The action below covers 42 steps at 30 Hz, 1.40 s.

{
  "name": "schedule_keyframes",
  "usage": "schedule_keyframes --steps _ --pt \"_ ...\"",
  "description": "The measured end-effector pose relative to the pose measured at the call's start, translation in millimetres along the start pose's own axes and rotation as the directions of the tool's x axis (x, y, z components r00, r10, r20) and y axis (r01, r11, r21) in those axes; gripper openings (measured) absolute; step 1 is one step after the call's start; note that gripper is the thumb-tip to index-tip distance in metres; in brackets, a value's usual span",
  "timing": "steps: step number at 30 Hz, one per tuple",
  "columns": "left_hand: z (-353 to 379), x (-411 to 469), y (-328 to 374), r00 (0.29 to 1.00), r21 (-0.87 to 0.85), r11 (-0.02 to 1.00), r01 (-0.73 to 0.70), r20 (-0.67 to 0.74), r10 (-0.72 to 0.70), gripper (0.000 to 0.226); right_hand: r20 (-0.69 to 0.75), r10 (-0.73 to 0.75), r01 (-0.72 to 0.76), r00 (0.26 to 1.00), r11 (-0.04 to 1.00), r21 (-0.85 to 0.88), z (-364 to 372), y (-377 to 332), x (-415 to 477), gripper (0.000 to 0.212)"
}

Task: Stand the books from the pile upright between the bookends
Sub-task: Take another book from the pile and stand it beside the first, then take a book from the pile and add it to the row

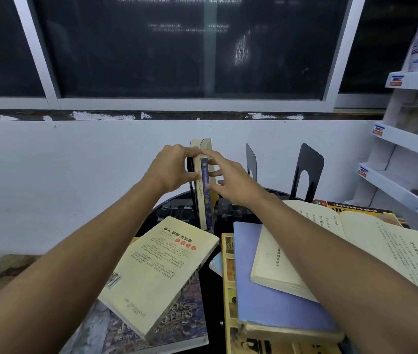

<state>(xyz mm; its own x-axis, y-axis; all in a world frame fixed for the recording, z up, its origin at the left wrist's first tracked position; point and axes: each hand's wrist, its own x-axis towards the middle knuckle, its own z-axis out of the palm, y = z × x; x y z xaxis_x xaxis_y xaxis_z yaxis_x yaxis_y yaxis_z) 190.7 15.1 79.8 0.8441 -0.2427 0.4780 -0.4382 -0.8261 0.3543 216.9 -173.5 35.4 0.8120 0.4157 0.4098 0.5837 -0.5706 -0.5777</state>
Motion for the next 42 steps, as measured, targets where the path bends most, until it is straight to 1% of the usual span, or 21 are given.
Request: schedule_keyframes --steps 3,5,9,11,13,15,19,21,24,26,28,31,34,36,39,40,42 --pt "-2 2 1 0.999 0.005 0.999 0.031 0.005 -0.031 0.049 0.022 0.020 -0.019 1.000 0.997 -0.071 -9 3 -3 0.080" --pt "-3 3 2 1.000 0.024 1.000 0.017 -0.003 -0.017 0.047 0.028 0.030 -0.027 0.999 0.995 -0.099 -19 3 -7 0.078" --pt "-2 1 6 0.995 0.039 0.998 -0.059 -0.078 0.062 0.047 0.047 0.028 -0.017 0.998 0.977 -0.213 -47 2 -26 0.065" --pt "-1 -2 14 0.985 0.026 0.992 -0.121 -0.120 0.123 0.041 0.068 0.030 -0.009 0.997 0.958 -0.287 -63 4 -39 0.055" --pt "0 -6 27 0.979 -0.023 0.987 -0.162 -0.133 0.157 0.036 0.081 0.054 -0.023 0.995 0.937 -0.349 -79 7 -54 0.049" --pt "4 -12 40 0.981 -0.076 0.981 -0.178 -0.094 0.171 0.035 0.084 0.098 -0.057 0.992 0.917 -0.395 -94 11 -71 0.046" --pt "22 -24 64 0.984 -0.172 0.975 -0.144 0.083 0.160 0.040 0.104 0.186 -0.120 0.977 0.884 -0.451 -125 18 -112 0.050" --pt "35 -28 74 0.970 -0.177 0.973 -0.145 0.169 0.175 0.043 0.110 0.218 -0.141 0.970 0.867 -0.478 -139 21 -133 0.054" --pt "53 -31 85 0.934 -0.172 0.976 -0.133 0.309 0.181 0.045 0.120 0.270 -0.178 0.955 0.851 -0.494 -154 23 -165 0.053" --pt "64 -32 91 0.914 -0.166 0.980 -0.113 0.370 0.168 0.040 0.140 0.307 -0.200 0.941 0.842 -0.501 -161 25 -186 0.055" --pt "73 -34 97 0.902 -0.182 0.979 -0.092 0.401 0.159 0.034 0.150 0.349 -0.222 0.925 0.818 -0.530 -167 30 -206 0.061" --pt "80 -35 102 0.899 -0.188 0.981 -0.048 0.420 0.124 0.029 0.171 0.380 -0.209 0.909 0.772 -0.600 -173 37 -231 0.064" --pt "85 -37 104 0.881 -0.187 0.982 -0.013 0.463 0.100 0.027 0.160 0.392 -0.237 0.906 0.783 -0.576 -180 42 -251 0.068" --pt "86 -39 102 0.867 -0.156 0.988 0.011 0.493 0.068 0.032 0.154 0.411 -0.272 0.898 0.796 -0.542 -186 46 -265 0.073" --pt "89 -42 99 0.839 -0.138 0.990 0.028 0.541 0.052 0.056 0.147 0.406 -0.280 0.902 0.808 -0.518 -198 55 -285 0.071" --pt "88 -44 100 0.830 -0.151 0.988 0.041 0.555 0.050 0.059 0.142 0.397 -0.275 0.907 0.812 -0.515 -201 57 -292 0.067" --pt "88 -46 102 0.831 -0.184 0.980 0.072 0.555 0.043 0.058 0.127 0.413 -0.299 0.902 0.808 -0.507 -209 60 -303 0.061"
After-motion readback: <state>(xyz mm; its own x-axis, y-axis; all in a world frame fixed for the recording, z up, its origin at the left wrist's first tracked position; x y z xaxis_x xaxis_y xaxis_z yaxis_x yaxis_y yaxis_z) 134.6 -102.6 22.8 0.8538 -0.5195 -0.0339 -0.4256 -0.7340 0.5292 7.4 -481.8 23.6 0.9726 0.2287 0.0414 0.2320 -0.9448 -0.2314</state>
